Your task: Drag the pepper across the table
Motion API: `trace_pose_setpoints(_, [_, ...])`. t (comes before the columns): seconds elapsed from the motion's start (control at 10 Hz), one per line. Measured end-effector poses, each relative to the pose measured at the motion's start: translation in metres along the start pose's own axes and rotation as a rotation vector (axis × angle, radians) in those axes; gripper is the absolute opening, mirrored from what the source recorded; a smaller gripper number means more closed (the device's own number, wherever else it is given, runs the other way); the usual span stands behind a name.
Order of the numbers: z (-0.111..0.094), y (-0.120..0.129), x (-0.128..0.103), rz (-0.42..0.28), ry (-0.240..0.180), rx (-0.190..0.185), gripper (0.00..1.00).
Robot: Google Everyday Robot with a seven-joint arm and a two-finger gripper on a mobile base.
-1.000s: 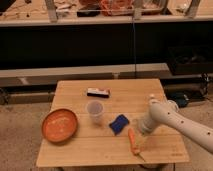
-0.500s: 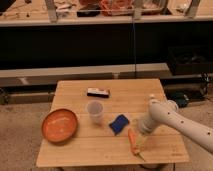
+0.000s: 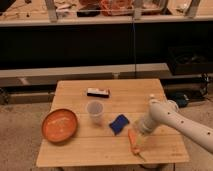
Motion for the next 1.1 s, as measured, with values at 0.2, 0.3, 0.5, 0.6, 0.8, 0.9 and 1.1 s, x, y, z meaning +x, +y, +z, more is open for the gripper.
trace_pose_setpoints(0.2, [-0.003,0.000,0.001,0.003,-0.001,0.004,0.68])
trace_pose_setpoints(0.3, [-0.005,-0.001,0.001,0.001,-0.002,0.005,0.76])
trace_pose_setpoints(0.5, [-0.007,-0.001,0.001,0.001,-0.002,0.006,0.80])
trace_pose_setpoints(0.6, [-0.007,-0.001,0.001,0.001,-0.002,0.006,0.80])
trace_pose_setpoints(0.8, [-0.007,-0.001,0.000,0.001,-0.003,0.006,0.80])
trace_pose_setpoints(0.9, [-0.010,-0.002,-0.003,0.011,-0.008,0.008,0.80])
trace_pose_setpoints(1.1, [-0.027,-0.001,-0.019,0.076,-0.047,0.006,0.80])
